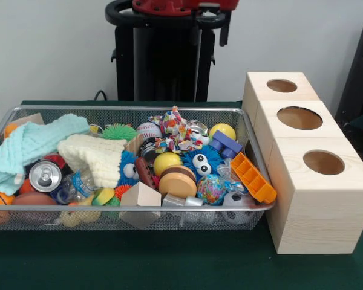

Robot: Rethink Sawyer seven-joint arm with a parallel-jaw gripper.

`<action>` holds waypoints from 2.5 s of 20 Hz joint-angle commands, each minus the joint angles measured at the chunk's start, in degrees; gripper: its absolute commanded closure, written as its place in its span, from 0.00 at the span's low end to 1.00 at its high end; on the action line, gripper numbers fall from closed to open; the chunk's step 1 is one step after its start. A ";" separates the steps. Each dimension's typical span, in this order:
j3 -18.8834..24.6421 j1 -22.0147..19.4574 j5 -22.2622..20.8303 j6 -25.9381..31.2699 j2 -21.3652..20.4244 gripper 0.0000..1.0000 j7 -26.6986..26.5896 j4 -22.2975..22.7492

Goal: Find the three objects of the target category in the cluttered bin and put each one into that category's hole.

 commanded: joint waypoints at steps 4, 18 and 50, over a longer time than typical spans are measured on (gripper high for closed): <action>5.05 -10.02 -5.68 -6.47 11.67 0.00 -2.05 -8.48; 5.57 -11.49 -9.17 -5.61 9.97 0.00 0.06 -10.89; 6.59 -11.04 -4.91 -1.63 13.69 0.00 -0.32 -15.63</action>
